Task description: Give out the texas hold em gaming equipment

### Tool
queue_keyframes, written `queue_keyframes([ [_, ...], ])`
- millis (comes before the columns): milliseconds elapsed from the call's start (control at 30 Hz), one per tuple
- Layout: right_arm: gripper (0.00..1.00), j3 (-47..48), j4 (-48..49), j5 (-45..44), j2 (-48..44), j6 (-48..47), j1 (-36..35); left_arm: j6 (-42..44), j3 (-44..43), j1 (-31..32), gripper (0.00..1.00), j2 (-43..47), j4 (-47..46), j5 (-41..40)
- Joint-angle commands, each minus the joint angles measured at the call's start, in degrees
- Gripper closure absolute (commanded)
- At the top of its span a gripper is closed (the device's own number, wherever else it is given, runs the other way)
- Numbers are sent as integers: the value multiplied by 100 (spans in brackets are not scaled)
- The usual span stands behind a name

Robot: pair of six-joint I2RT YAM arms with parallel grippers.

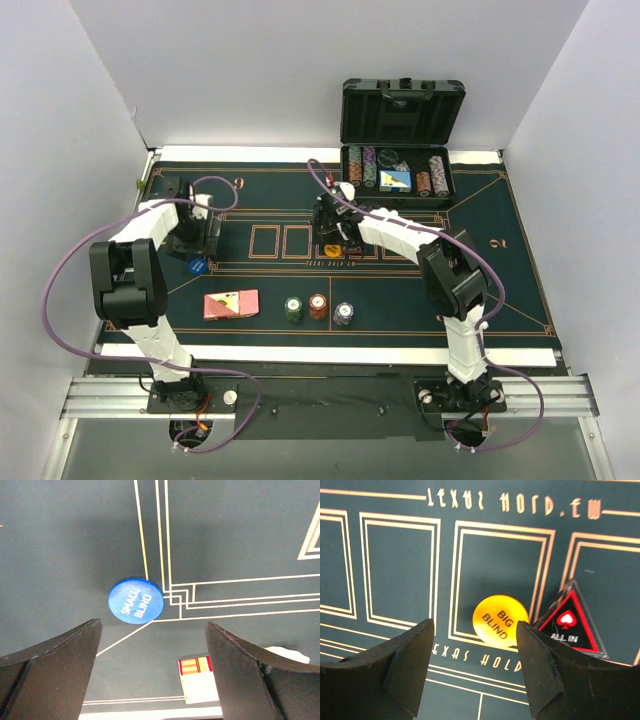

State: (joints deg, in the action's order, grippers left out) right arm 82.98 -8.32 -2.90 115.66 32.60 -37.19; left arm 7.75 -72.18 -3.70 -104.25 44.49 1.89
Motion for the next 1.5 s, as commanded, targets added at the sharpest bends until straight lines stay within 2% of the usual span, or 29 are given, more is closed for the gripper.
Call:
queue_keyframes([
  [0, 39, 201, -355, -229, 185, -140, -227, 25, -813, -130, 4, 536, 604, 522],
  [233, 37, -1, -399, -668, 309, -271, -192, 95, -1263, -218, 4, 941, 1096, 857],
  [700, 39, -854, -214, -950, -140, -280, -95, 148, -1342, -412, 3, 1152, 1281, 1120],
  [1100, 64, -195, -302, -704, 413, -193, -236, 201, -1404, -534, 3, 1152, 1325, 1085],
  [1300, 66, 481, -442, -590, 896, -289, -201, 236, -1439, -622, 3, 1135, 1343, 1138],
  [1467, 65, 1683, -785, -326, 1677, -395, -70, 253, -1430, -675, 3, 1135, 1352, 1182],
])
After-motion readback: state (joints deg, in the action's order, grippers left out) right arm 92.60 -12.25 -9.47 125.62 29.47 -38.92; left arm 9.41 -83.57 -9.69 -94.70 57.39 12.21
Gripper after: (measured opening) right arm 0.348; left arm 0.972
